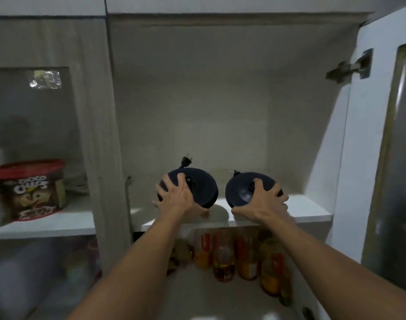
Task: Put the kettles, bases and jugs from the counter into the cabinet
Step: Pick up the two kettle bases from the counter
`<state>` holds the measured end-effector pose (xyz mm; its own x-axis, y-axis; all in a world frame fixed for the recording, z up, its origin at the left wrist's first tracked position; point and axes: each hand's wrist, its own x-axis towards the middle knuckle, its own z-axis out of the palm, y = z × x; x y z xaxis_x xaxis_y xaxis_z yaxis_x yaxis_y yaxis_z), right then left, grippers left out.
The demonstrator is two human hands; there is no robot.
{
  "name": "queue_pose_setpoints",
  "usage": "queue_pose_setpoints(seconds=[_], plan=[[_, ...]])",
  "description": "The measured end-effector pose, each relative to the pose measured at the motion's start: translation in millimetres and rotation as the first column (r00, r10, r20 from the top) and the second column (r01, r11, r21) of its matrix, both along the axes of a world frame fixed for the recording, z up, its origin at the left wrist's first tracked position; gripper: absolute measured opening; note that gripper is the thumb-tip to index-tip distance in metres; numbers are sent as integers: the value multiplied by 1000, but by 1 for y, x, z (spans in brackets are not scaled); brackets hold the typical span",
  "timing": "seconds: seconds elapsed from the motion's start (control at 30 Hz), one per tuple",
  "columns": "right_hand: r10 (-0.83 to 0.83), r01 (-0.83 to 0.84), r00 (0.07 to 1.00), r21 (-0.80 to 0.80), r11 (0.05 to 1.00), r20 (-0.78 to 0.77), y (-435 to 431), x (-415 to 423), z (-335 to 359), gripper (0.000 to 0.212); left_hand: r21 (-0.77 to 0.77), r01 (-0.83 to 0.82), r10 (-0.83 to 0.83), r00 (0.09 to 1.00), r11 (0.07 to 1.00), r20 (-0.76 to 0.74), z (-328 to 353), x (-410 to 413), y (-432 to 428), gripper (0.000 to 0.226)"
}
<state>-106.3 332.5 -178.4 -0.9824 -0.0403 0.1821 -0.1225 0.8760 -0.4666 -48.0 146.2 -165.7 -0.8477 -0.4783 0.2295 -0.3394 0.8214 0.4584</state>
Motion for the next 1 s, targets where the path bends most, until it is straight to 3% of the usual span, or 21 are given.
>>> queue_pose_setpoints(seconds=[0.1,0.3,0.43,0.5,0.57,0.73,0.83,1.0], plan=[[34,-38,996,37,999,88,-13,-72,-9,105,60,-53,48,996,997,74,-15,-72,-12,115],[42,-56,987,86,995,157,-39,-159,-27,107,96,-150,118,952,984,282,-30,-148,-32,127],[108,-114,991,68,991,84,-43,-185,-32,94,128,-154,106,942,980,318,-36,-172,-42,126],[116,-118,993,76,990,26,-45,-191,-38,92,155,-129,79,953,980,294,-43,-179,-45,126],[107,-108,994,84,991,21,-47,-196,-44,104,184,-111,66,970,977,234,-52,-181,-46,122],[81,-87,995,99,991,65,-48,-193,-48,113,98,-142,137,989,985,56,-65,-169,-36,114],[77,-77,997,164,983,3,-48,-167,-48,101,70,-165,168,985,984,-43,-67,-139,-26,103],[257,-246,962,118,962,-88,-61,-77,-41,81,-46,-249,243,964,967,-108,-62,-37,-21,84]])
